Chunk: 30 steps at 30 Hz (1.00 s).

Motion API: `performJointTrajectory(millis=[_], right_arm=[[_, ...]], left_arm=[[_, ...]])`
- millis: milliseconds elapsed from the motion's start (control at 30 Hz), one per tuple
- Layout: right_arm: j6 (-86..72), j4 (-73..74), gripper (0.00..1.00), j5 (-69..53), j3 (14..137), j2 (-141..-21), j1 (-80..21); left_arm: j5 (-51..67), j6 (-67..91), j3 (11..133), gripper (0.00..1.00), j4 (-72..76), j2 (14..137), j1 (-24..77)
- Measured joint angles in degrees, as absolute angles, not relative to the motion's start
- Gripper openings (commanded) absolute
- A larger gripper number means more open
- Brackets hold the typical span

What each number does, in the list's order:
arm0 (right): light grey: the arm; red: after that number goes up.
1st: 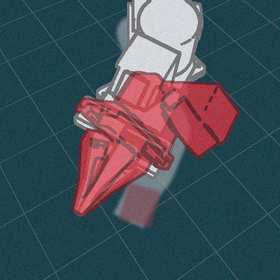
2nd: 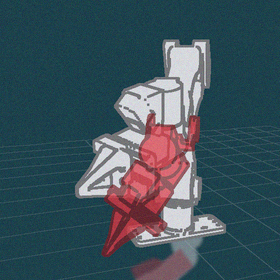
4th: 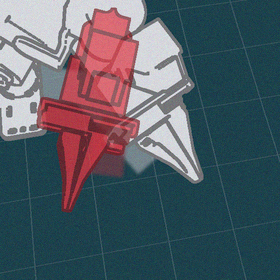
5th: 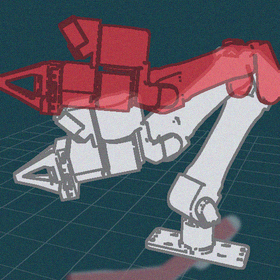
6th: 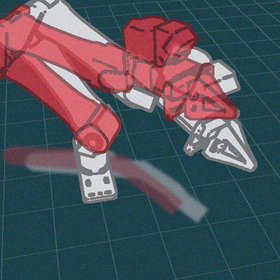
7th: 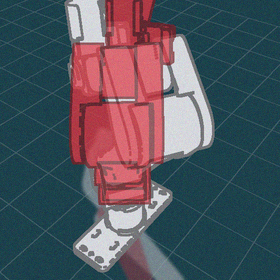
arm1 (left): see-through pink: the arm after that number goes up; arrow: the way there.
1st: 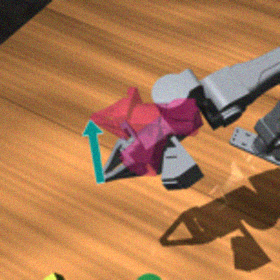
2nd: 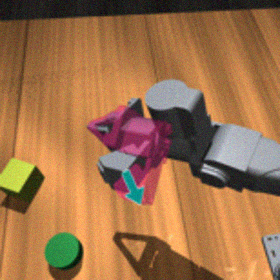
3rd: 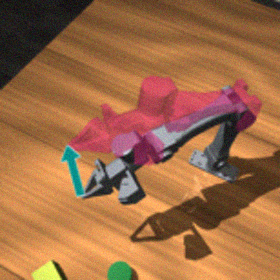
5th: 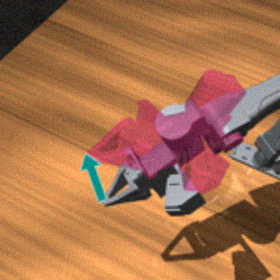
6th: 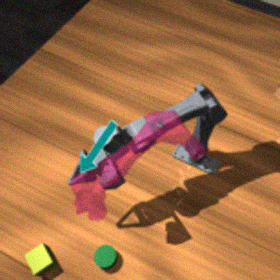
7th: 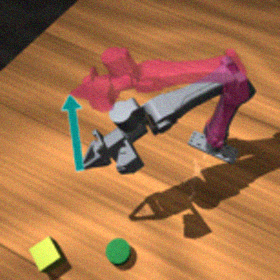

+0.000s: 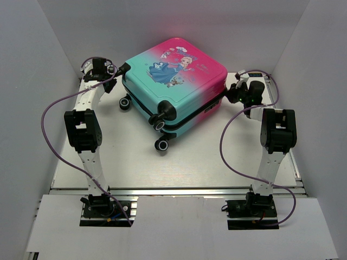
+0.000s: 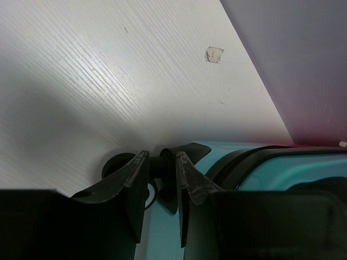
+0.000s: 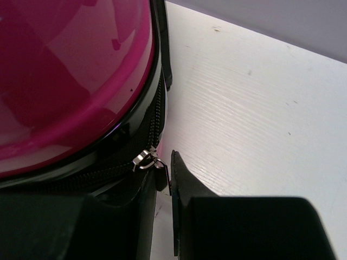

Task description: Pack the luggage

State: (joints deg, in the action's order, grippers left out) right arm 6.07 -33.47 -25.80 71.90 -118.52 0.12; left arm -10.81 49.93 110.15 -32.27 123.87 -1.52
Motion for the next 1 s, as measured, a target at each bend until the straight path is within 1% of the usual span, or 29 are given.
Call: performJointTrajectory(millis=[67, 167, 267, 467, 700, 800, 900, 1000], right_arm=[[7.0, -33.4, 0.00, -30.7, 73.7, -120.0, 1.1], [8.3, -33.6, 0.00, -34.4, 73.8, -120.5, 1.3], [8.6, -36.0, 0.00, -33.8, 74.7, -121.8, -0.5], [11.6, -37.0, 0.00, -31.7, 80.3, -125.6, -3.5], [8.5, -40.6, 0.00, -37.1, 89.5, -133.7, -3.8], [6.7, -42.5, 0.00, -37.3, 94.1, -137.4, -4.6], [6.1, -46.0, 0.00, -35.2, 90.3, -136.0, -5.4], [7.1, -50.2, 0.00, -30.2, 77.2, -128.1, -7.1]], left_arm=[[-10.9, 50.0, 110.1, 0.38, -32.1, 124.0, -1.5], [-11.3, 50.5, 110.1, 0.38, -31.2, 124.6, -1.9], [-11.4, 51.4, 110.1, 0.38, -27.9, 126.3, -2.5], [-12.0, 52.2, 110.1, 0.38, -20.8, 128.6, -2.6], [-12.1, 52.3, 110.1, 0.38, -18.4, 129.4, -2.6], [-11.7, 52.3, 110.5, 0.41, -17.3, 130.2, -2.7], [-10.3, 51.0, 111.9, 0.43, -16.9, 131.6, -2.8], [-7.9, 47.9, 113.0, 0.44, -15.1, 134.5, -1.5]])
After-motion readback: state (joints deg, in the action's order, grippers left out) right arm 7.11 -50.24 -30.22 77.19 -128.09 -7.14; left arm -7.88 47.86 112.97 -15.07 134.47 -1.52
